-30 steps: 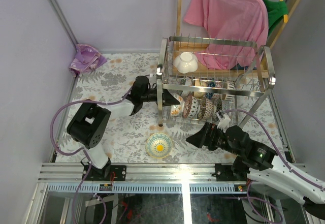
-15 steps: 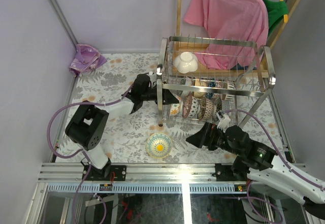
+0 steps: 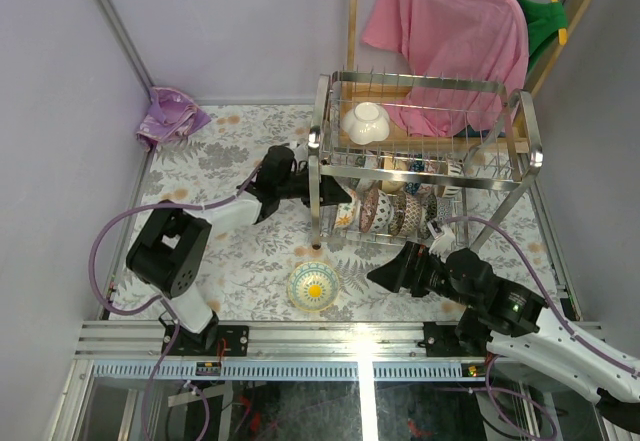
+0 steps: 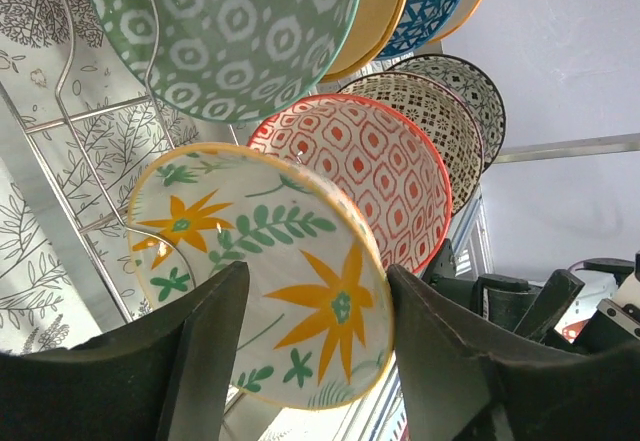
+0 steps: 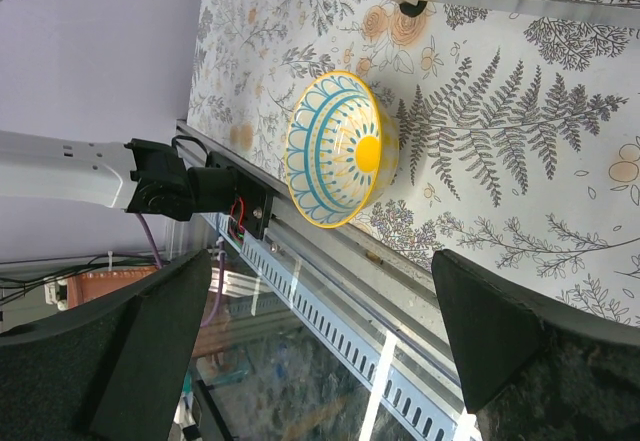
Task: Load the bowls into the dish rack
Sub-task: Place the bowl in the dish rack, then pick up the bowl from the center of the board, then turn the bowl upside down on the dish rack.
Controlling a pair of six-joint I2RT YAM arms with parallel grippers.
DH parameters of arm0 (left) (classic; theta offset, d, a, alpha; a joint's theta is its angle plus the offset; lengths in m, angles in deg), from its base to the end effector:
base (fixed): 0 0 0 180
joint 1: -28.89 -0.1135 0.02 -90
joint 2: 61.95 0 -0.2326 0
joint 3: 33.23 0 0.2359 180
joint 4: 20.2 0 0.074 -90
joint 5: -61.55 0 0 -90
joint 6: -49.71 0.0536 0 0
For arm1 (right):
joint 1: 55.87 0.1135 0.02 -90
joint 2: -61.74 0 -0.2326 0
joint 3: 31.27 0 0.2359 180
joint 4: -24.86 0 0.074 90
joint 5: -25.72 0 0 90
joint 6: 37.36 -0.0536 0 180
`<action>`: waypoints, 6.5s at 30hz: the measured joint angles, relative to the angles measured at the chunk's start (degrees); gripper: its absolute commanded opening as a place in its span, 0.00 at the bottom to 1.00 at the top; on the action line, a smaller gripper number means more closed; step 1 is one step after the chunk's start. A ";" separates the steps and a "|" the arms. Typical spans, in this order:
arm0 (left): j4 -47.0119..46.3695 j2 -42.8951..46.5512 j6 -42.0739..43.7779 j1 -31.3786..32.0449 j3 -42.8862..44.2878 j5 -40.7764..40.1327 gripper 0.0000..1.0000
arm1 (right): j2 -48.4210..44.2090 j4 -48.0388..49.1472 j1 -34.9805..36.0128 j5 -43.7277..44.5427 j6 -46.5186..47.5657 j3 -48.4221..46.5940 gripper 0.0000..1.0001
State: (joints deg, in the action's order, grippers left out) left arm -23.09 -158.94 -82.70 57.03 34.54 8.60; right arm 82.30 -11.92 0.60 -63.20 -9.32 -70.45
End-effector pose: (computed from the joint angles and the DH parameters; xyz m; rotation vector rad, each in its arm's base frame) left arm 0.3012 -0.1977 0.1774 0.1801 2.2302 -1.3846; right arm 0.0820 0.1220 0.2307 0.1172 2.1392 1.3229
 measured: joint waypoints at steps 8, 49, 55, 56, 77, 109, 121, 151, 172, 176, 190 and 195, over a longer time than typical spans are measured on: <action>0.39 2.82 0.70 -0.24 -0.11 -0.04 0.63 | -0.92 -0.11 0.00 -0.02 -0.35 0.85 0.99; 40.68 39.87 -0.24 23.47 -11.74 -37.53 0.64 | -3.67 -3.63 0.00 1.29 -0.55 1.05 0.99; 45.35 35.30 -4.35 35.45 -8.63 -43.60 0.64 | -8.59 -8.70 0.02 3.30 -0.39 -0.20 1.00; 45.86 34.29 -5.11 37.40 -8.17 -44.52 0.64 | -9.42 -9.46 0.02 3.69 -0.39 -0.44 0.99; 58.29 5.84 -13.70 52.02 4.79 -60.02 0.35 | -13.16 -14.62 0.04 5.55 -0.39 -1.16 1.00; 60.39 22.49 -6.36 53.24 22.49 -62.66 0.00 | -15.72 -18.47 0.04 7.34 -0.33 -6.21 1.00; 53.13 14.19 3.37 44.70 56.19 -48.50 0.00 | -16.13 -22.45 0.04 10.10 0.66 -15.06 1.00; -17.55 -17.03 -35.85 23.65 59.84 -26.05 0.00 | -19.69 -26.18 0.04 11.47 1.31 -18.84 1.00; -5.95 -13.09 -37.00 23.67 56.33 -33.42 0.00 | -0.57 -30.80 0.04 11.67 11.34 -45.86 0.97; -4.81 -12.20 -36.74 23.87 54.97 -33.70 0.00 | 12.81 -31.56 0.04 13.53 18.60 -65.59 0.95; -1.29 -10.97 -38.25 23.93 56.30 -34.75 0.00 | 32.26 -32.96 2.12 28.92 34.07 -96.74 1.00; 3.30 -12.55 -38.71 23.87 57.24 -35.65 0.00 | 32.11 -32.79 2.21 29.51 34.58 -92.06 1.00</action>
State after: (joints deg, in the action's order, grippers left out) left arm -19.79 -171.48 -121.41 80.90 91.79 -27.05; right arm 114.40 -44.71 2.81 -33.69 25.26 -162.52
